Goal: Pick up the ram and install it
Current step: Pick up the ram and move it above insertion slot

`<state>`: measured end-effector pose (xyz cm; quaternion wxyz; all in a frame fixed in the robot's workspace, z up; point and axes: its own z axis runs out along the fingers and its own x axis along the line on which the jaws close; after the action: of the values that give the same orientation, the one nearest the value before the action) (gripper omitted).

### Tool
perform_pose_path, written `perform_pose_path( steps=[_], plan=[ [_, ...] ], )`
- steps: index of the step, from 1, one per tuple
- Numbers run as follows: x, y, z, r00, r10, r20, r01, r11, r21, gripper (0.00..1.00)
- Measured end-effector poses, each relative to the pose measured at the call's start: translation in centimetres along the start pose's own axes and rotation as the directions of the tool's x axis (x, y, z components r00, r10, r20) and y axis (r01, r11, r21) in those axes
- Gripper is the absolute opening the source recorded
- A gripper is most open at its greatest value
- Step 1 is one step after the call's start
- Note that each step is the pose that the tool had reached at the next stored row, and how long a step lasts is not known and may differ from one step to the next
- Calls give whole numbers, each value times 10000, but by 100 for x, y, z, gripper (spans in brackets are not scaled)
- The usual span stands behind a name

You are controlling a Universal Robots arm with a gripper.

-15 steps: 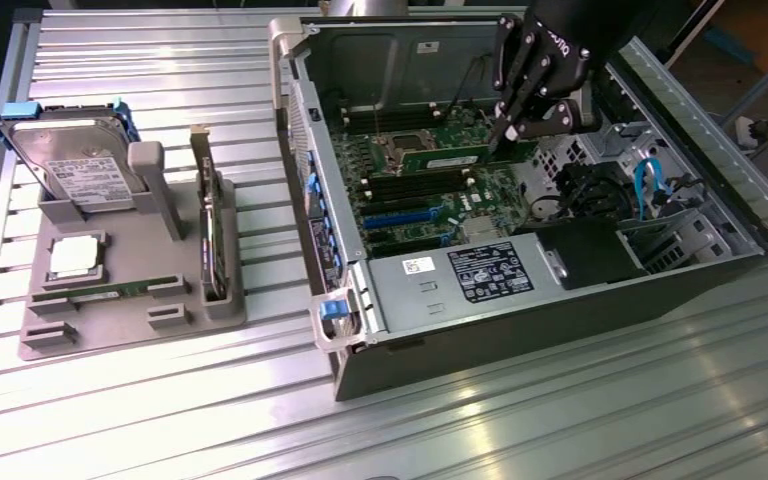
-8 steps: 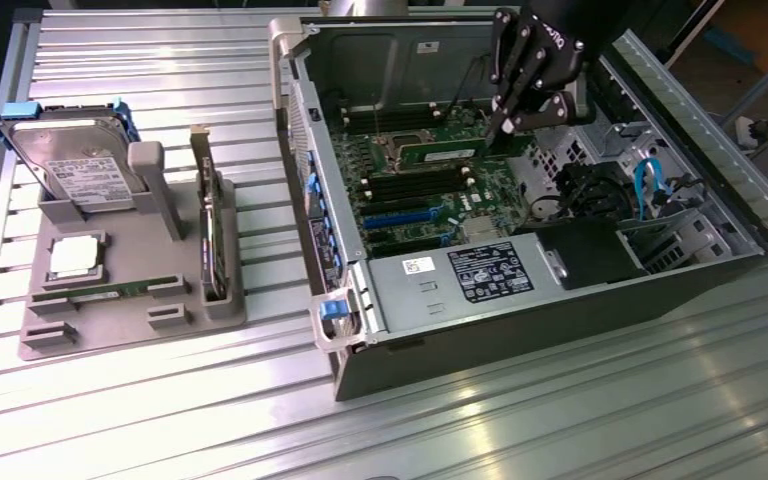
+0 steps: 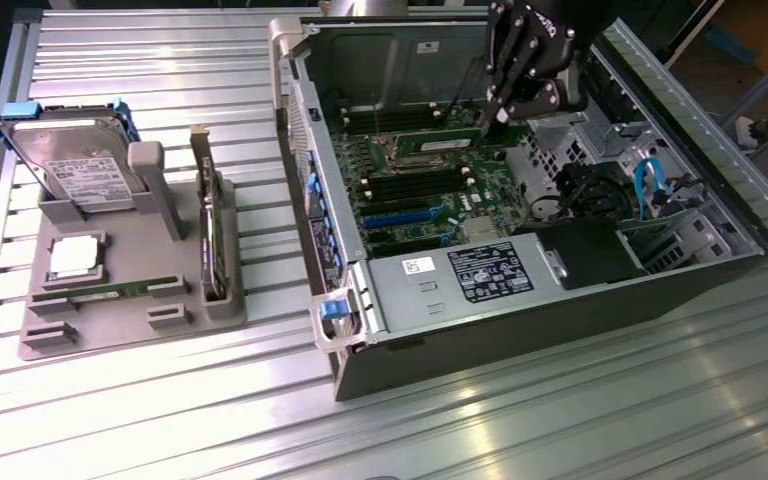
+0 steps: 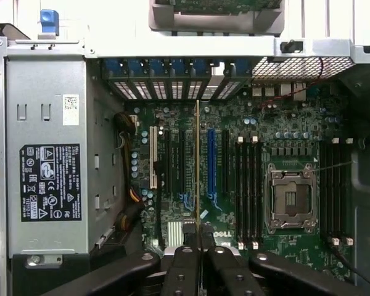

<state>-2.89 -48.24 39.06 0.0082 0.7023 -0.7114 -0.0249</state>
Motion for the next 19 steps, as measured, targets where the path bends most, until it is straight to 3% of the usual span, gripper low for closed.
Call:
perform_pose_path(
  steps=[19],
  plan=[
    [-304,-9,14,10000,0,0,0,10000,0,12]
  ],
)
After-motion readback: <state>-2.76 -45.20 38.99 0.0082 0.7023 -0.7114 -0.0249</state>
